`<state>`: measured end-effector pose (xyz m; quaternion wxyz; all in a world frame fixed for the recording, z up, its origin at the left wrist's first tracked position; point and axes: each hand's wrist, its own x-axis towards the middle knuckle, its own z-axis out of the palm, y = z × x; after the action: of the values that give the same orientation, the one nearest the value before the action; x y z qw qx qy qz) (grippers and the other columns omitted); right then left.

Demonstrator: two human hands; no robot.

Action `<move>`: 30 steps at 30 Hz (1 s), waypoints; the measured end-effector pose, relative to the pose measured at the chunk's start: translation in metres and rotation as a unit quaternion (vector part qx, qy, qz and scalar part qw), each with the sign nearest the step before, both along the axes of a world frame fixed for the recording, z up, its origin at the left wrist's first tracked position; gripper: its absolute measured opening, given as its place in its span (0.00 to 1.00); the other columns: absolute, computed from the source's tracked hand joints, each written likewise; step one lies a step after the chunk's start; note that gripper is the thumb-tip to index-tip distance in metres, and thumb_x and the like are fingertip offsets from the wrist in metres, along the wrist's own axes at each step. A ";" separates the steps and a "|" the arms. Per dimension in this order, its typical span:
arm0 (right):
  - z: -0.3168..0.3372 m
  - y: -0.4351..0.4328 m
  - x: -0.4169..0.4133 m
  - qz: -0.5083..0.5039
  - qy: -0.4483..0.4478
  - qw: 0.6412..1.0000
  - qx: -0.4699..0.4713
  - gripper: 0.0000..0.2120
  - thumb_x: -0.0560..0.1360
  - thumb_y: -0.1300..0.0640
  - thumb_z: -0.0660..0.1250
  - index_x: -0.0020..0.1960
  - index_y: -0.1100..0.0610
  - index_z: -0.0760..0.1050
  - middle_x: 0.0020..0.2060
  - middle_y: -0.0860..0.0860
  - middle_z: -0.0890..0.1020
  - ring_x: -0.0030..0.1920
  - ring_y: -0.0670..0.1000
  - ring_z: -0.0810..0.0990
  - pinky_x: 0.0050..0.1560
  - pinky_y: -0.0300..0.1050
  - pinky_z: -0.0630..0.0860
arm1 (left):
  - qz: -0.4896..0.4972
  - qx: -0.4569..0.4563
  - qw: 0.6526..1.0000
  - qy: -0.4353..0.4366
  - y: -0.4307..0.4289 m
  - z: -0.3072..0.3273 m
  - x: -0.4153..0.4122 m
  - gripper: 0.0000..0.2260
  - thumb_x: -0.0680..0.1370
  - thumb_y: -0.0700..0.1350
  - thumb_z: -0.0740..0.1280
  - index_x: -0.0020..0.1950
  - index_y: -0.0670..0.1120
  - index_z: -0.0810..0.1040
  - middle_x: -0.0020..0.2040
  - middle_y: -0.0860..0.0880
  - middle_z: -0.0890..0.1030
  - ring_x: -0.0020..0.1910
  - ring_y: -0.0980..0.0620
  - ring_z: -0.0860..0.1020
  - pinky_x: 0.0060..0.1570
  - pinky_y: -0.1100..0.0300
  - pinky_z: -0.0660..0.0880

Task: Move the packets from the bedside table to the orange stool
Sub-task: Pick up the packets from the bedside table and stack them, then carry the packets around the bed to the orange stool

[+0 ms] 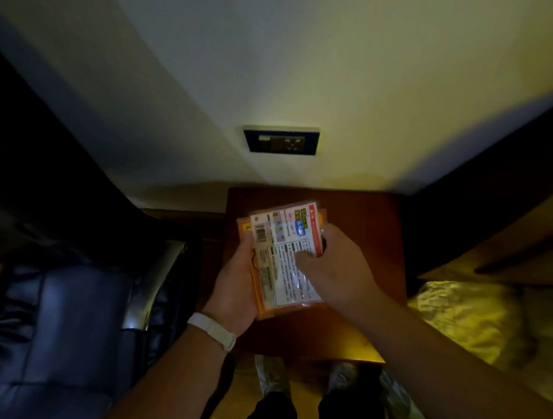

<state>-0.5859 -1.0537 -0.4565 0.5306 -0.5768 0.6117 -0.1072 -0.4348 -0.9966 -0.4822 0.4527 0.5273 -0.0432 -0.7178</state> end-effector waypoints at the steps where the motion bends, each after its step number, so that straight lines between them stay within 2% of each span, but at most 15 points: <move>1: 0.008 0.000 -0.003 -0.009 0.008 1.000 -0.007 0.08 0.75 0.55 0.67 0.52 0.50 0.72 0.42 0.44 0.80 0.37 0.41 0.81 0.32 0.33 0.78 | -0.018 -0.011 1.000 -0.009 -0.001 0.010 -0.005 0.22 0.80 0.59 0.57 0.69 0.51 0.75 0.64 0.43 0.80 0.63 0.41 0.79 0.62 0.40 0.73; 5: 0.040 -0.003 -0.020 0.007 0.066 0.998 -0.023 0.10 0.75 0.48 0.67 0.52 0.48 0.69 0.42 0.45 0.80 0.37 0.44 0.82 0.37 0.44 0.82 | -0.043 -0.031 0.997 -0.049 -0.006 0.041 -0.026 0.15 0.82 0.43 0.59 0.69 0.49 0.74 0.60 0.42 0.83 0.58 0.41 0.82 0.50 0.46 0.81; 7: 0.056 -0.004 -0.031 0.005 0.116 0.991 -0.059 0.16 0.73 0.44 0.67 0.55 0.48 0.67 0.49 0.46 0.76 0.46 0.48 0.80 0.44 0.48 0.80 | -0.042 -0.027 0.997 -0.060 -0.008 0.056 -0.036 0.15 0.82 0.41 0.60 0.68 0.48 0.74 0.60 0.42 0.83 0.57 0.41 0.82 0.49 0.47 0.81; 9: 0.069 -0.004 -0.044 -0.018 0.157 0.983 -0.090 0.26 0.72 0.41 0.67 0.64 0.51 0.63 0.58 0.49 0.71 0.58 0.51 0.74 0.53 0.50 0.75 | -0.040 -0.026 0.997 -0.061 -0.011 0.073 -0.045 0.14 0.82 0.41 0.60 0.67 0.48 0.75 0.60 0.42 0.83 0.57 0.41 0.82 0.50 0.46 0.81; 11: 0.079 -0.003 -0.056 -0.037 0.139 0.987 -0.070 0.30 0.73 0.41 0.66 0.69 0.53 0.61 0.62 0.51 0.70 0.62 0.53 0.72 0.58 0.52 0.74 | -0.039 -0.025 0.997 -0.065 -0.014 0.089 -0.053 0.14 0.81 0.41 0.60 0.66 0.49 0.76 0.59 0.42 0.83 0.57 0.41 0.82 0.51 0.44 0.80; 14: 0.098 -0.002 -0.068 -0.047 0.042 0.997 -0.037 0.22 0.71 0.42 0.64 0.62 0.47 0.65 0.57 0.49 0.77 0.52 0.48 0.79 0.51 0.50 0.80 | -0.047 -0.034 0.996 -0.074 -0.018 0.112 -0.065 0.14 0.82 0.41 0.60 0.67 0.48 0.75 0.59 0.42 0.83 0.57 0.41 0.82 0.54 0.42 0.79; 16: 0.114 -0.001 -0.076 -0.046 0.007 0.998 -0.037 0.17 0.71 0.47 0.65 0.59 0.43 0.65 0.54 0.46 0.78 0.48 0.44 0.80 0.43 0.43 0.80 | -0.058 -0.043 0.994 -0.077 -0.020 0.129 -0.074 0.14 0.82 0.40 0.60 0.67 0.48 0.75 0.60 0.42 0.83 0.58 0.41 0.81 0.58 0.40 0.77; 18: 0.131 0.001 -0.084 -0.042 -0.022 0.998 -0.048 0.17 0.73 0.53 0.65 0.60 0.43 0.64 0.53 0.45 0.78 0.46 0.42 0.80 0.39 0.36 0.78 | -0.076 -0.056 0.992 -0.088 -0.022 0.145 -0.082 0.15 0.82 0.39 0.60 0.66 0.48 0.75 0.60 0.42 0.83 0.59 0.41 0.81 0.60 0.39 0.75; 21: 0.156 0.004 -0.096 -0.037 -0.042 0.996 -0.067 0.21 0.73 0.55 0.65 0.63 0.45 0.65 0.54 0.46 0.78 0.47 0.43 0.81 0.43 0.43 0.81 | -0.105 -0.072 0.985 -0.117 -0.022 0.168 -0.094 0.15 0.82 0.39 0.60 0.67 0.49 0.74 0.61 0.43 0.83 0.59 0.42 0.81 0.61 0.39 0.75; 25: 0.183 0.006 -0.115 -0.032 -0.048 0.995 -0.083 0.22 0.74 0.53 0.65 0.66 0.44 0.65 0.54 0.45 0.79 0.48 0.42 0.80 0.45 0.42 0.80 | -0.114 -0.091 0.979 -0.143 -0.020 0.197 -0.111 0.16 0.81 0.38 0.60 0.67 0.48 0.74 0.61 0.44 0.83 0.59 0.43 0.81 0.62 0.39 0.74; 30: 0.204 0.013 -0.136 -0.028 -0.061 0.992 -0.104 0.19 0.72 0.47 0.65 0.62 0.40 0.68 0.54 0.46 0.79 0.49 0.43 0.81 0.46 0.46 0.82 | -0.104 -0.095 0.980 -0.140 -0.017 0.227 -0.128 0.15 0.81 0.38 0.61 0.67 0.48 0.75 0.60 0.43 0.83 0.58 0.42 0.81 0.61 0.39 0.75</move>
<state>-0.7216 -1.0409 -0.2529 0.5013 -0.6040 0.5793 -0.2197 -0.5630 -1.0134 -0.2554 0.4129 0.5698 -0.2294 -0.6725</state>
